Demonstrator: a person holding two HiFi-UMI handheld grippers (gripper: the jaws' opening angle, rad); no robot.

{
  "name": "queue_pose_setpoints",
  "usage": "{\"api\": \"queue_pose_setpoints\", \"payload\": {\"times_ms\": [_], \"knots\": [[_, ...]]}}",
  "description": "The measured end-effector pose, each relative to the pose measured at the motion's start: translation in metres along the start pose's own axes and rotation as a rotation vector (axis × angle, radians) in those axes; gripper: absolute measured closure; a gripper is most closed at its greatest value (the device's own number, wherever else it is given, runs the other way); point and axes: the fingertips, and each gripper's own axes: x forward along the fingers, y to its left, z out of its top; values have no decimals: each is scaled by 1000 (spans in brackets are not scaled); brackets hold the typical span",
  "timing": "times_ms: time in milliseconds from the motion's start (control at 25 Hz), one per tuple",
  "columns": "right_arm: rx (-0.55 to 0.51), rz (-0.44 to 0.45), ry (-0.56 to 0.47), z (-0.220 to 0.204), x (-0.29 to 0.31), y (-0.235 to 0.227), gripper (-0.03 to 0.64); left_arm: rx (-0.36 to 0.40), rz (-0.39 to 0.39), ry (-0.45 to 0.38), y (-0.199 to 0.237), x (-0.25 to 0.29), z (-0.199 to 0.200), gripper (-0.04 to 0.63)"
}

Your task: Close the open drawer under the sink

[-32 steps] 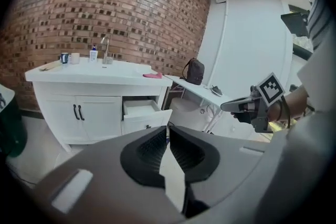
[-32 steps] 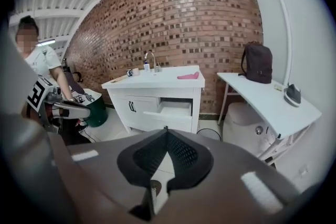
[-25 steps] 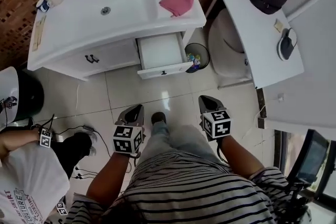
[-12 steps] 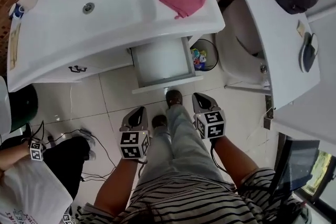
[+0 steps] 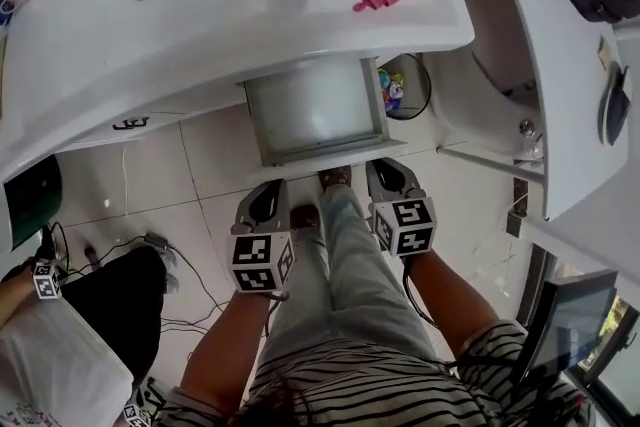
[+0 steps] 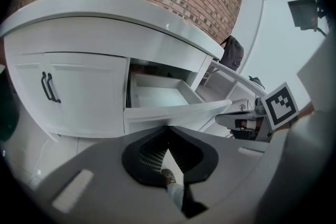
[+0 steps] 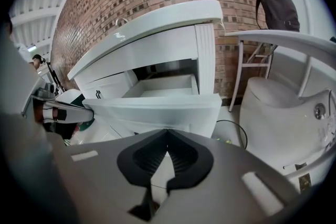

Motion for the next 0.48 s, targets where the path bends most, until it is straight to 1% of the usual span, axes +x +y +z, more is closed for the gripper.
{"api": "queue_pose_setpoints", "payload": {"times_ms": [280,480], "knots": [[-1,27,-23,15,16,-5,615,-38,26,-33,8,13,16,580],[1,42,-42,27,29,-9,615,-49,41,-52,14,26,28,580]]}}
